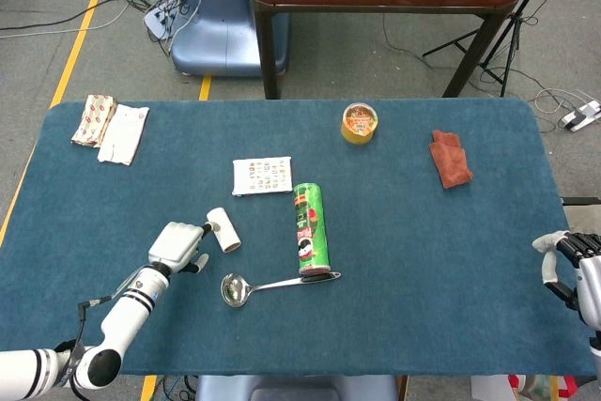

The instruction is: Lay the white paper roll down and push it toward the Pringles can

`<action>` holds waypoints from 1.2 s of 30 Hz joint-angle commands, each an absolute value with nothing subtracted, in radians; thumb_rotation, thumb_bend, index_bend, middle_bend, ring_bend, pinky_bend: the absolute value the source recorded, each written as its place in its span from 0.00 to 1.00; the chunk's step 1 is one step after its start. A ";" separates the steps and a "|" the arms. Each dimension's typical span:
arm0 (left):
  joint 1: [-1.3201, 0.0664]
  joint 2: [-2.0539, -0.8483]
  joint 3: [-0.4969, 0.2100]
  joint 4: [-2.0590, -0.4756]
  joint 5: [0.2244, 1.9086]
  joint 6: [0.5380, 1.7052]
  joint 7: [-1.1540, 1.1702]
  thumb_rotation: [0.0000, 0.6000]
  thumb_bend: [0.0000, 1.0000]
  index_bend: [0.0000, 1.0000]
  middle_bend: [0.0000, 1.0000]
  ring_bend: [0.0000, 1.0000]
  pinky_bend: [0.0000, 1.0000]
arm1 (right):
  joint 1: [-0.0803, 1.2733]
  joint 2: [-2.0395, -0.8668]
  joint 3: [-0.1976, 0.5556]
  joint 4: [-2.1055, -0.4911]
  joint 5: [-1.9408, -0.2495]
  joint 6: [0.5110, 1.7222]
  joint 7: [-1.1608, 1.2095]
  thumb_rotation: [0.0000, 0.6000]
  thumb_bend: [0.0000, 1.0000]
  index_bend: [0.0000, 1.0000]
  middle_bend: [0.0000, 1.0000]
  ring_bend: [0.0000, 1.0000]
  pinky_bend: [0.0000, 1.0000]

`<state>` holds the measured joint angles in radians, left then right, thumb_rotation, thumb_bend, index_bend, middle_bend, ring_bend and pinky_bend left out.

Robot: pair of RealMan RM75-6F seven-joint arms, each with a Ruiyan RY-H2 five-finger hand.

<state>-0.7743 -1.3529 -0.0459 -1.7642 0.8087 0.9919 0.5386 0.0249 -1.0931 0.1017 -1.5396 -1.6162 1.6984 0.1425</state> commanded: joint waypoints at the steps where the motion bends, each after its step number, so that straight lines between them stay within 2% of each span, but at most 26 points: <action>1: -0.771 -1.339 -0.034 -1.767 0.791 1.000 0.559 1.00 0.43 0.27 1.00 0.97 1.00 | 0.025 -1.093 0.101 -1.540 -1.616 1.698 0.142 1.00 0.66 0.50 0.54 0.49 0.48; 7: -0.779 -1.315 -0.022 -1.776 0.733 1.005 0.605 1.00 0.43 0.33 1.00 0.97 1.00 | 0.027 -1.095 0.102 -1.540 -1.614 1.693 0.139 1.00 0.66 0.50 0.54 0.49 0.48; 14: -0.808 -1.329 -0.023 -1.771 0.660 0.979 0.641 1.00 0.43 0.34 1.00 0.97 1.00 | 0.027 -1.094 0.102 -1.541 -1.613 1.692 0.138 1.00 0.66 0.50 0.54 0.49 0.48; 26: -0.867 -1.376 -0.038 -1.756 0.574 0.979 0.690 1.00 0.43 0.30 1.00 0.97 1.00 | 0.025 -1.091 0.103 -1.539 -1.611 1.695 0.149 1.00 0.66 0.50 0.54 0.49 0.48; 36: -0.886 -1.418 -0.068 -1.773 0.599 1.015 0.672 1.00 0.43 0.22 1.00 0.97 1.00 | 0.030 -1.092 0.101 -1.539 -1.613 1.686 0.144 1.00 0.66 0.50 0.54 0.49 0.48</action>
<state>-0.8871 -1.4107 -0.0630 -1.7721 0.5879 1.0107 0.6824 0.0297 -1.0924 0.1010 -1.5390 -1.6131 1.6858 0.1438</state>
